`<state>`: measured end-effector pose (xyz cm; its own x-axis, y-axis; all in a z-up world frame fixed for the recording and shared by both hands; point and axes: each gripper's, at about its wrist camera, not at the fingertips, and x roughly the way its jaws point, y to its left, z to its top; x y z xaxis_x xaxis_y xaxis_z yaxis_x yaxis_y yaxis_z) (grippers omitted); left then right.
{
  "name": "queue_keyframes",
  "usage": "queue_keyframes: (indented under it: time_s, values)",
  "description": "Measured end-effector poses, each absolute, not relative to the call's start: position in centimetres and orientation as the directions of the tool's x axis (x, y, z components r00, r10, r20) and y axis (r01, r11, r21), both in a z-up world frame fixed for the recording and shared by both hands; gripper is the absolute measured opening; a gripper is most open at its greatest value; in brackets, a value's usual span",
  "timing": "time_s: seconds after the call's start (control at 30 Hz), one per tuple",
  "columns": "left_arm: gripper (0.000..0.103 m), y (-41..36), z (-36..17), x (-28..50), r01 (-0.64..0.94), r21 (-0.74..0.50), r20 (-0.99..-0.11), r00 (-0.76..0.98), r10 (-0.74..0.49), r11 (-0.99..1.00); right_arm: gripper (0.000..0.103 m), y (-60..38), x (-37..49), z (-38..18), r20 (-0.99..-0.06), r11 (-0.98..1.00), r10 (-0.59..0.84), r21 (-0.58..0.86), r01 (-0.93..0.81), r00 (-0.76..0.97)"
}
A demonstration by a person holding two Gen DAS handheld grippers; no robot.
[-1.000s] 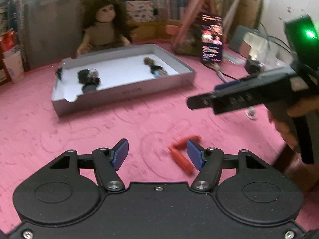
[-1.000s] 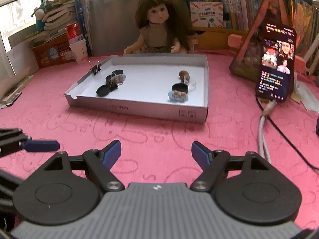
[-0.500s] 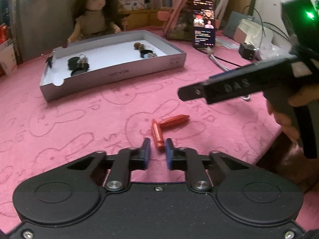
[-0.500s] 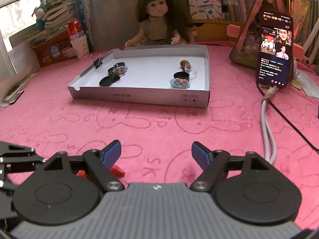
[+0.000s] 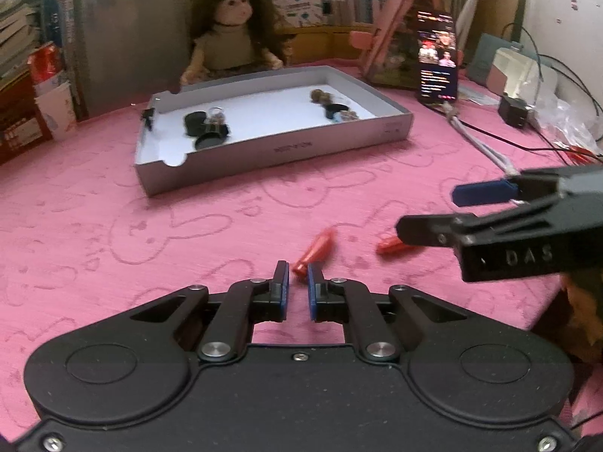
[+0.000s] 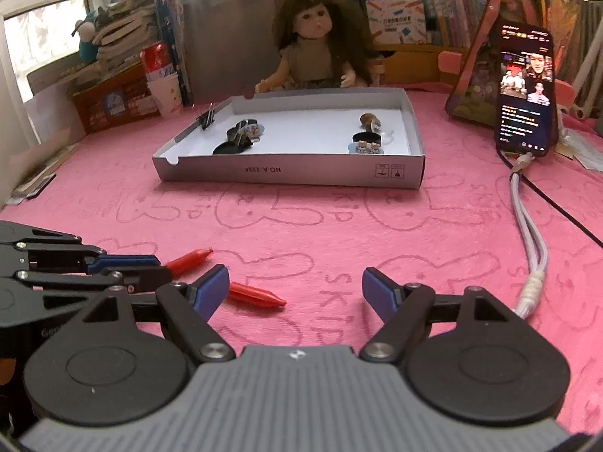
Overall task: Organize rigid objects
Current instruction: 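Grasp a red stick with the left gripper while the right grasps another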
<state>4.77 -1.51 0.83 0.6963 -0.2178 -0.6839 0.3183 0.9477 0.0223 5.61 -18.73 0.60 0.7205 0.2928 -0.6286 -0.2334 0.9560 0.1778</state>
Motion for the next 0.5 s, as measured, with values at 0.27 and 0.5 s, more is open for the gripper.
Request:
queue_keyframes:
  time_s: [0.27, 0.5]
  values:
    - [0.013, 0.4, 1.0, 5.3, 0.241, 0.021, -0.673, 0.721, -0.164, 0.970, 0.086, -16.6, 3.5, -0.2, -0.532, 0.978, 0.206, 0.135, -0.158, 0.821]
    - [0.026, 0.1, 1.3, 4.7, 0.251, 0.001, -0.660, 0.727, -0.188, 0.968, 0.070, -15.5, 3.1, -1.1, -0.536, 0.983, 0.182, 0.121, -0.139, 0.824]
